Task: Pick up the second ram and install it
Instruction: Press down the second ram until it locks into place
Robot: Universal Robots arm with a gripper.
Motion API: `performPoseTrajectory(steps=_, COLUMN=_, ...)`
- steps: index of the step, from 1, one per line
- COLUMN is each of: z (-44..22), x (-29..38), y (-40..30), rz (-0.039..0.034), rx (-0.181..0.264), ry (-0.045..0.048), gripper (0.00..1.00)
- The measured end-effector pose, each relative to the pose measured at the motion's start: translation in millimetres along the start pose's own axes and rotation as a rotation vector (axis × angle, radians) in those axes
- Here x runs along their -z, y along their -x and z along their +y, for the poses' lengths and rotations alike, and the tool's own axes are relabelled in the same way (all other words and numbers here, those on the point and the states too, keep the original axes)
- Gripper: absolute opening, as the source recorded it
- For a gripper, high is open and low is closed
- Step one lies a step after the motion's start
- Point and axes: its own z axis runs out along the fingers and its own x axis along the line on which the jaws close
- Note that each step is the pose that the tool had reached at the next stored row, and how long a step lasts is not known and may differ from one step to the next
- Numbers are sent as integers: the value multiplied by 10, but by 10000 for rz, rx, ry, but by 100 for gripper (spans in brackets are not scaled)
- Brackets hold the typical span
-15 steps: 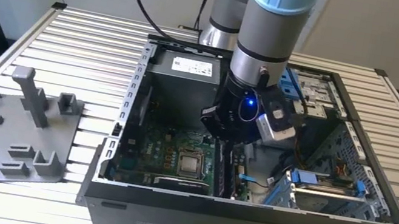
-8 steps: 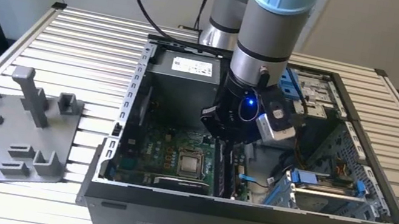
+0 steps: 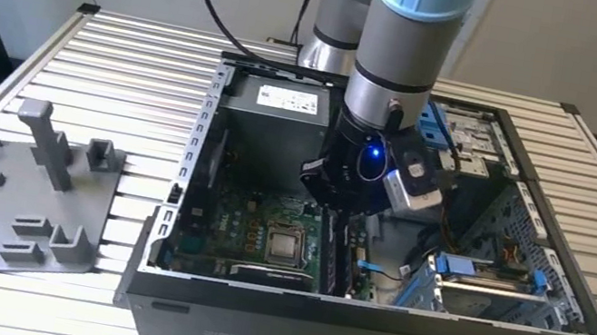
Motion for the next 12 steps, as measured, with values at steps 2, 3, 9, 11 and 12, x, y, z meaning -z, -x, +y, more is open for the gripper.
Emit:
performPoseTrajectory(steps=2, z=0, x=1, y=0, rz=0, rx=0, ry=1, gripper=11)
performPoseTrajectory(steps=3, z=0, x=1, y=0, rz=0, rx=2, ry=0, gripper=11)
performPoseTrajectory(steps=9, z=0, x=1, y=0, rz=-57, rx=643, ry=18, gripper=11)
performPoseTrajectory(steps=11, z=0, x=1, y=0, rz=-87, rx=983, ry=28, gripper=11)
performPoseTrajectory(steps=12, z=0, x=1, y=0, rz=-96, rx=1128, ry=34, gripper=11)
